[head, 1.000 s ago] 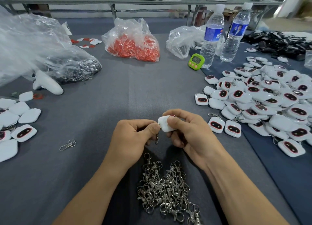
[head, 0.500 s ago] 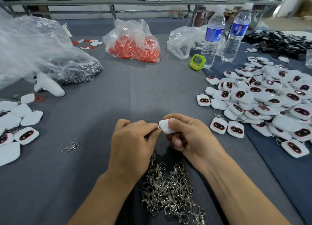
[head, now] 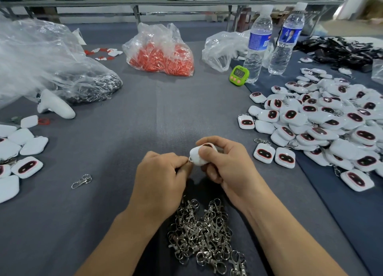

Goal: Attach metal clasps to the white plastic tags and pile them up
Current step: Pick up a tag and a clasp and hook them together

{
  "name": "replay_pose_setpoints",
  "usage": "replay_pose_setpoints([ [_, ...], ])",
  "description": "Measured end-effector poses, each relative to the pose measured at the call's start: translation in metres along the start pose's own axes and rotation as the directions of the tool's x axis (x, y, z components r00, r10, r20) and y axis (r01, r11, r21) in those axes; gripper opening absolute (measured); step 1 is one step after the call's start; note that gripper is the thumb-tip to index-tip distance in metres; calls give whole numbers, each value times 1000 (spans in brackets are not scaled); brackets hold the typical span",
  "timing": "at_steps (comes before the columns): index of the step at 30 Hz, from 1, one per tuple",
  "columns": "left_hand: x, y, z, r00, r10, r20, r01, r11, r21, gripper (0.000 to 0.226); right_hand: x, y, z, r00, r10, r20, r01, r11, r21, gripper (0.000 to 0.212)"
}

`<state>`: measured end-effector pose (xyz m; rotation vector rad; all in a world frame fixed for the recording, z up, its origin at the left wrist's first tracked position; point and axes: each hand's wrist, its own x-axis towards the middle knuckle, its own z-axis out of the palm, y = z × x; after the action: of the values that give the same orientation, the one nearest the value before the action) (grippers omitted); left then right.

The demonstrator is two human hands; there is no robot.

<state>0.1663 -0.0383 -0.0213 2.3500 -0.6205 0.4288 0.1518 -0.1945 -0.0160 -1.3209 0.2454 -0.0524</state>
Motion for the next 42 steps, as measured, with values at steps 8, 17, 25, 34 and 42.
replay_pose_setpoints([
  [8,-2,2,2,999,-41,-2,41,996,83,23,2,5,3,989,-141,-50,129,971,-200,16],
  [17,9,6,2,920,-319,228,386,628,-676,23,2,-8,0,990,90,105,-115,957,264,15],
  [25,1,3,-3,1000,16,-26,-14,995,102,35,1,3,4,991,-124,-41,119,988,-95,15],
  [34,2,-1,1,987,-161,29,163,955,-247,16,-2,-2,5,987,-157,-30,155,986,-58,16],
  [42,10,8,-1,924,-334,188,374,679,-632,27,-2,-6,5,999,-29,45,19,978,207,20],
])
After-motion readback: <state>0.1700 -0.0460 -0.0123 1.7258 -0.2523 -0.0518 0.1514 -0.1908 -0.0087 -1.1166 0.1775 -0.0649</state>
